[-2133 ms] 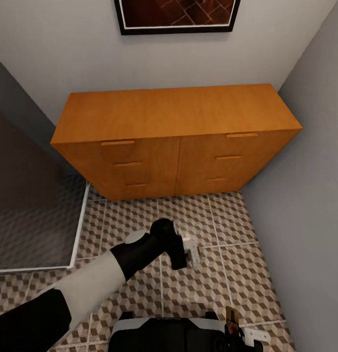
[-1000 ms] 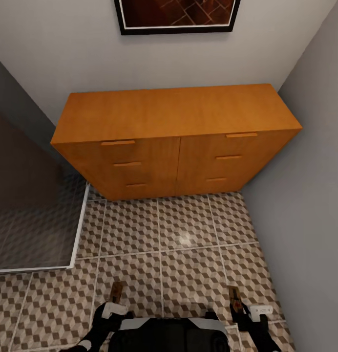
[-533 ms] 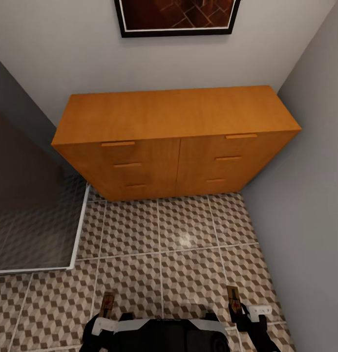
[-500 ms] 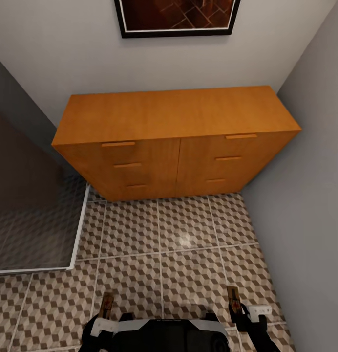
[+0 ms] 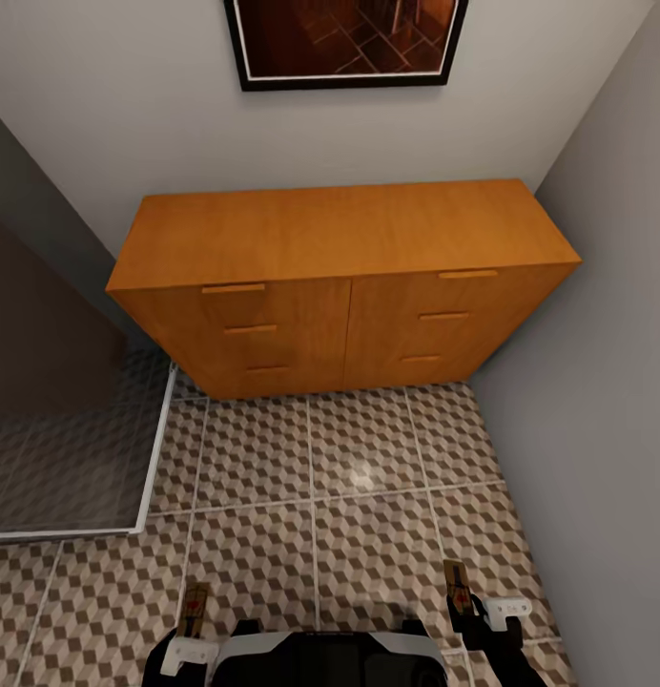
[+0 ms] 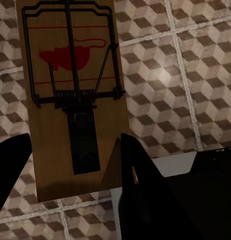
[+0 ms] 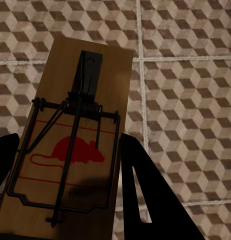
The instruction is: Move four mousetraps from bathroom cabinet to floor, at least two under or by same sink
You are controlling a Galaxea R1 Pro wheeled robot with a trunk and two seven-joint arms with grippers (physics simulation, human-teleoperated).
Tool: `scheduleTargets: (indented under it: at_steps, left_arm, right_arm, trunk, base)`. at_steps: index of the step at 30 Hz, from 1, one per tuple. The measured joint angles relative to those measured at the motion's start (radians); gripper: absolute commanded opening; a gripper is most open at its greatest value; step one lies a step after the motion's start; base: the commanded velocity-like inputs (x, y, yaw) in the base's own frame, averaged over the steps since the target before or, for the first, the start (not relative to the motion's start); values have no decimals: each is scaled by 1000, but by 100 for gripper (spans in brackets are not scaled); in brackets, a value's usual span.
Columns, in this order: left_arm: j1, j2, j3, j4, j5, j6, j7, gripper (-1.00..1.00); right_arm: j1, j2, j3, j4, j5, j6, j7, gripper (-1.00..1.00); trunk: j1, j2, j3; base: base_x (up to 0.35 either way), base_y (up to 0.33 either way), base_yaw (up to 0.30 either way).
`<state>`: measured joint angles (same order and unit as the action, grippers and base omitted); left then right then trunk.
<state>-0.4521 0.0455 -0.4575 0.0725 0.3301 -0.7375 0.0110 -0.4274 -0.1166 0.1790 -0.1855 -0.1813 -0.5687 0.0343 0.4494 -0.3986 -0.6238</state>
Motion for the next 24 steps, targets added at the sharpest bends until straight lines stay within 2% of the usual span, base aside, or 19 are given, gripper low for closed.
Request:
scheduleTargets:
  at_steps: [6, 24]
  left_arm:
    - [1, -2, 0, 1, 17, 0, 1, -100]
    - [3, -3, 0, 1, 19, 6, 1, -100]
  right_arm:
    - [0, 0, 0, 2, 0, 1, 0, -100]
    - [0, 1, 0, 2, 0, 2, 0, -100]
  trunk:
    - [0, 0, 10]
    - [0, 0, 39]
  base:
    - [0, 0, 0]
    - [0, 0, 0]
